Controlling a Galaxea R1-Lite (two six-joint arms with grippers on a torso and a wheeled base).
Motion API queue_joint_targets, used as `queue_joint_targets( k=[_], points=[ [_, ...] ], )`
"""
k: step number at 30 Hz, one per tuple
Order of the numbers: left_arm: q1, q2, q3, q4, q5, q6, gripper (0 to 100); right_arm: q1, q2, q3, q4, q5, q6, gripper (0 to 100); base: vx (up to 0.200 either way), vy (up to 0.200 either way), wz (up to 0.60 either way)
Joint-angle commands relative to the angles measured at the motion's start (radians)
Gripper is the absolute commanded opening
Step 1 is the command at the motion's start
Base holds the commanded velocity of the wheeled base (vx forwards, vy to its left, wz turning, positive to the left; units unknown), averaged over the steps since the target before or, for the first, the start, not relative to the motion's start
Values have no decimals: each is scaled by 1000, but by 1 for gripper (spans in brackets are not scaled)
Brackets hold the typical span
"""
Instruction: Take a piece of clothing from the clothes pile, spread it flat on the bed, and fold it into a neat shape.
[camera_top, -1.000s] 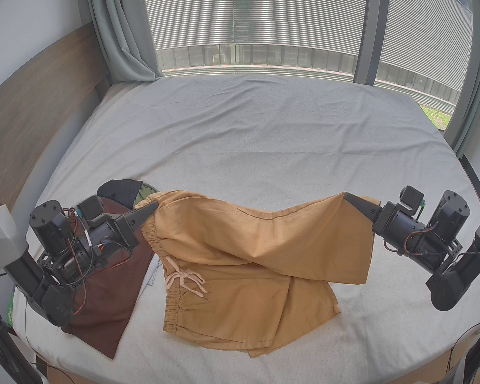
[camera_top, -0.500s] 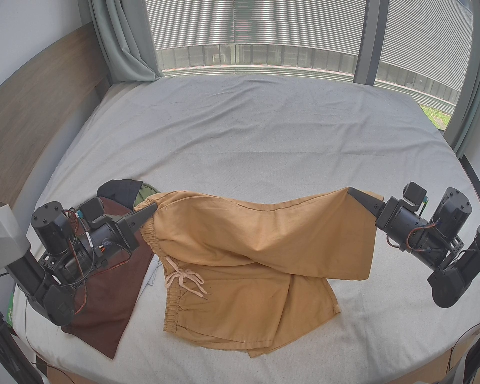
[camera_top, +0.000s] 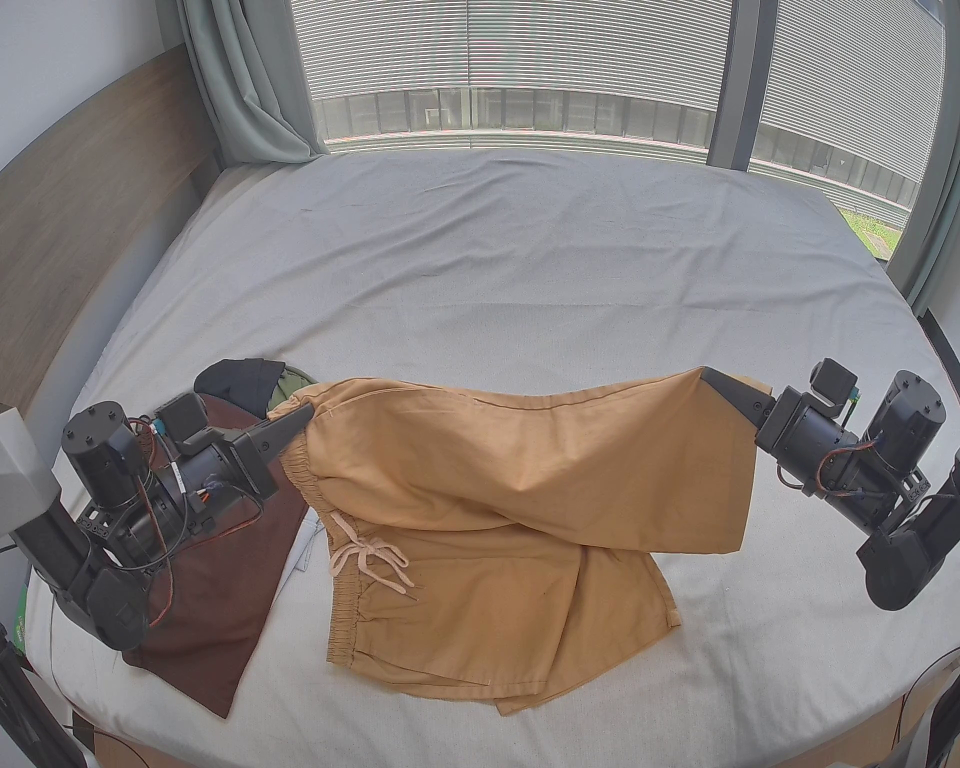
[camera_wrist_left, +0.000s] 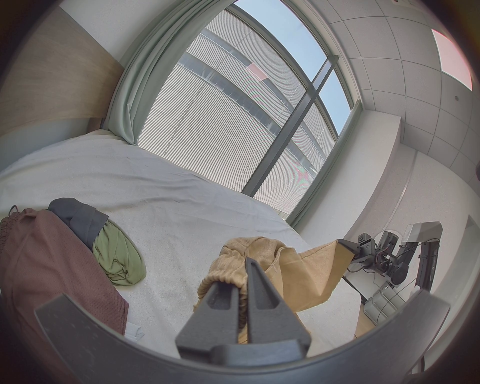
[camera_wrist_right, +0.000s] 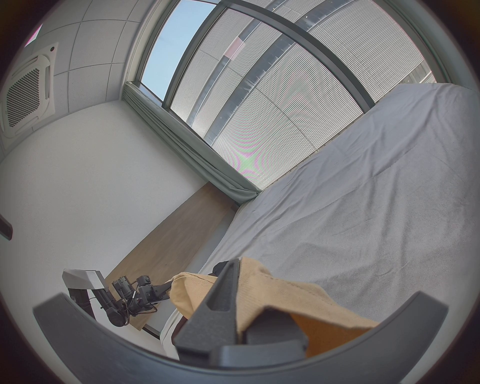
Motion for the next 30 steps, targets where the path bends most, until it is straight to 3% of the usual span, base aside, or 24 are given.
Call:
queue_joint_targets(
  k=[1,30],
  points=[
    [4,0,-6,-2,0,0,0,-7,-1,-2,0,1,0,0,0,0,0],
    [60,10,-43,-2,1,-2,0,-36,3,-4,0,2,-1,0,0,0,0]
  ],
)
